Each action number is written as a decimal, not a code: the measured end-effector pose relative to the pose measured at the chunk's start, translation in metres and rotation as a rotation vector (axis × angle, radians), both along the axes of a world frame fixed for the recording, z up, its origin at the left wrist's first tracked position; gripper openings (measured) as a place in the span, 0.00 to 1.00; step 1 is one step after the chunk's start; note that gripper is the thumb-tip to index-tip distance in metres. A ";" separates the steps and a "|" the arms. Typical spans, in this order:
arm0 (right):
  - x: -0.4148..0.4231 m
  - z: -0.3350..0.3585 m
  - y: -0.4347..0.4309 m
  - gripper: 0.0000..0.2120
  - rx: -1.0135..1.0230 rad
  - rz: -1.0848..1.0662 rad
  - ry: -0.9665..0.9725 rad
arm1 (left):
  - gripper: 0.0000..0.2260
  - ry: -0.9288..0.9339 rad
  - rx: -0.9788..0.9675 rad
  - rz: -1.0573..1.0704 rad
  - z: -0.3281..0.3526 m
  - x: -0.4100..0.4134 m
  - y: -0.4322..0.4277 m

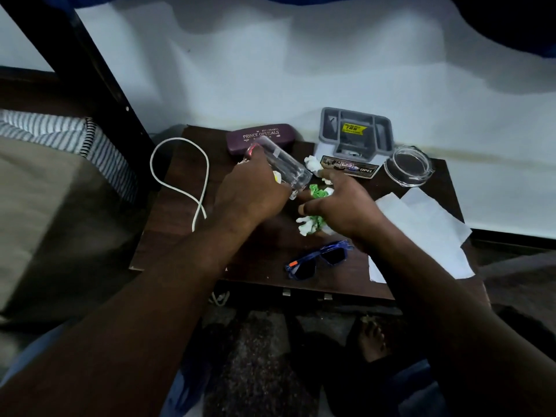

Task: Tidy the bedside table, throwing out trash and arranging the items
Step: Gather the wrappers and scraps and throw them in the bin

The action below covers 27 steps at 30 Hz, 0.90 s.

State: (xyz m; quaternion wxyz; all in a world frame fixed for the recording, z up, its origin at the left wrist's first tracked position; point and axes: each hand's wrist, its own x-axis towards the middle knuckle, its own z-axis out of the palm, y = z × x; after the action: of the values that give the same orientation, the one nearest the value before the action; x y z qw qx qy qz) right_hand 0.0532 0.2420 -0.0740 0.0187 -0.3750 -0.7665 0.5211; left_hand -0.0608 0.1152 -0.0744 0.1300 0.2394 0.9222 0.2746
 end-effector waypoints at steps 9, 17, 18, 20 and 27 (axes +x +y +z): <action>0.005 0.004 0.018 0.15 0.343 0.066 -0.117 | 0.34 0.056 -0.004 -0.046 0.000 0.009 0.004; 0.009 0.008 0.031 0.23 0.488 0.097 -0.226 | 0.36 0.027 -0.020 -0.087 0.000 0.012 0.005; 0.009 0.008 0.032 0.23 0.478 0.087 -0.212 | 0.37 0.024 -0.014 -0.087 0.000 0.012 0.005; 0.010 0.008 0.034 0.21 0.466 0.075 -0.186 | 0.37 0.023 -0.011 -0.090 0.000 0.012 0.005; 0.009 -0.002 0.032 0.31 0.614 0.200 -0.280 | 0.34 0.060 0.053 -0.082 0.003 0.016 0.006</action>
State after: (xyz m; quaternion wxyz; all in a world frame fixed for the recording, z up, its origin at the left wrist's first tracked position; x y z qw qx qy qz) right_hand 0.0622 0.2740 -0.0760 -0.0260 -0.3430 -0.9154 0.2091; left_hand -0.0449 0.1210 -0.0716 0.1070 0.2885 0.9074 0.2862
